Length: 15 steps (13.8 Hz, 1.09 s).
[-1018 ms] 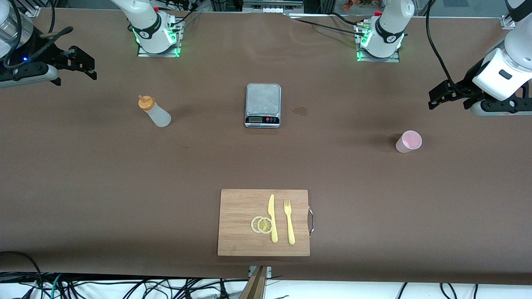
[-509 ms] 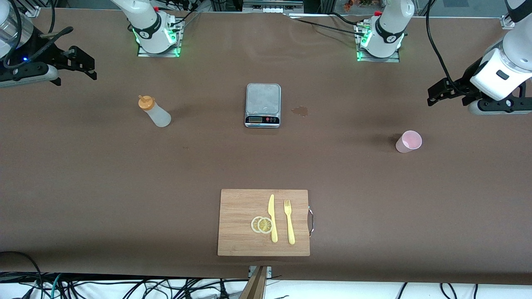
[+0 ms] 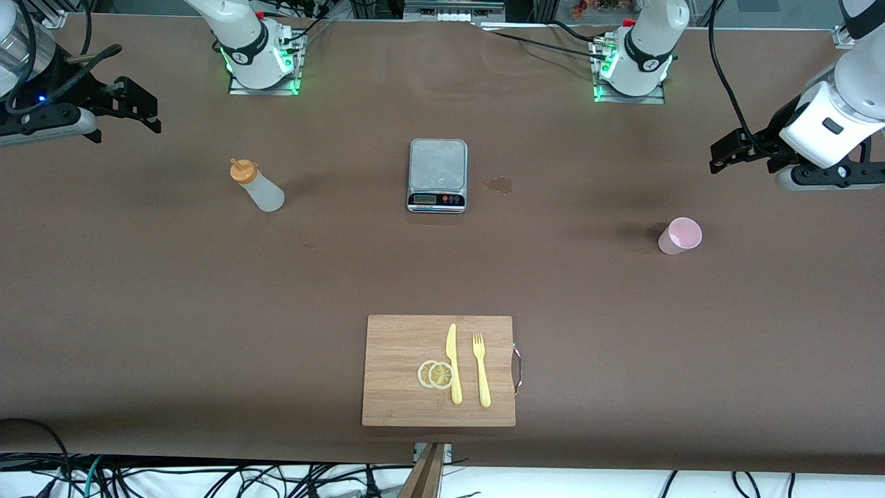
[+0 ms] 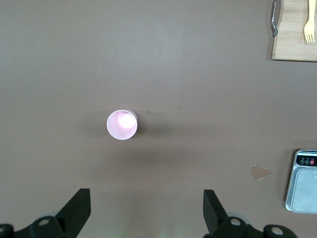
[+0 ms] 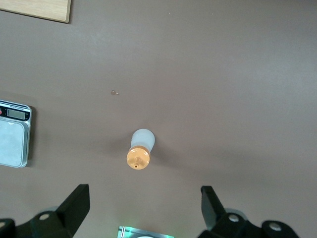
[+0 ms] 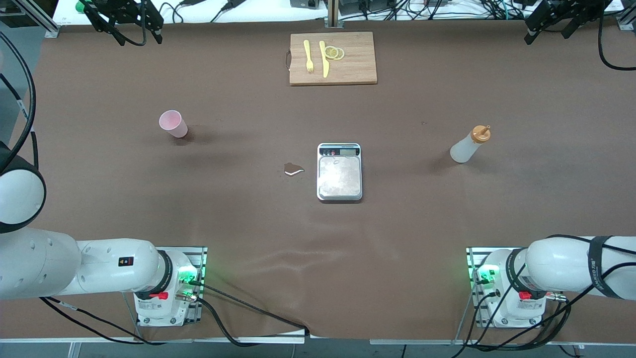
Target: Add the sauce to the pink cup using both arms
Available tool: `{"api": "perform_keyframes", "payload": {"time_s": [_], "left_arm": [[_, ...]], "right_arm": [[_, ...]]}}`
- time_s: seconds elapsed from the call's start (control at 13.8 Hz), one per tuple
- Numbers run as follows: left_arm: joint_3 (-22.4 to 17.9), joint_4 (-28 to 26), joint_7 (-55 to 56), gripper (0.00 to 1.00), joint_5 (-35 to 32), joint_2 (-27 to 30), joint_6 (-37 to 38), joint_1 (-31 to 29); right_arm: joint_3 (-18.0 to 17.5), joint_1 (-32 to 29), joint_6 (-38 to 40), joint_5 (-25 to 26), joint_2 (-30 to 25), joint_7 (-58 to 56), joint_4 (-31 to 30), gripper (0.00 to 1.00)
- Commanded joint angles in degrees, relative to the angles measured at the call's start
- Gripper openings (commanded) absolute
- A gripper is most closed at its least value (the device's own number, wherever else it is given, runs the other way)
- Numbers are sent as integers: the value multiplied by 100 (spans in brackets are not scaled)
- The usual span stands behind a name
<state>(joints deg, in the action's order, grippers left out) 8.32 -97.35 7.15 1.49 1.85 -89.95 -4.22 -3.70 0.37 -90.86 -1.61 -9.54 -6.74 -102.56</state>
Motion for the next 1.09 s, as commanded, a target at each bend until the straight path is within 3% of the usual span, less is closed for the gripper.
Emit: {"api": "perform_keyframes", "payload": {"time_s": [0.0,0.73,1.02], "left_arm": [[38,129,-161,100,18,-79,109,-61],[20,111,-213,100,-26,-149,223,-70],[-58,111,-915,100,-34,-167,241,-114]], "right_arm": [[18,16,7,-85,-22,6,16,100],[18,16,15,-85,-22,-3,16,100],[18,16,7,-85,-13,-3,16,100]]}}
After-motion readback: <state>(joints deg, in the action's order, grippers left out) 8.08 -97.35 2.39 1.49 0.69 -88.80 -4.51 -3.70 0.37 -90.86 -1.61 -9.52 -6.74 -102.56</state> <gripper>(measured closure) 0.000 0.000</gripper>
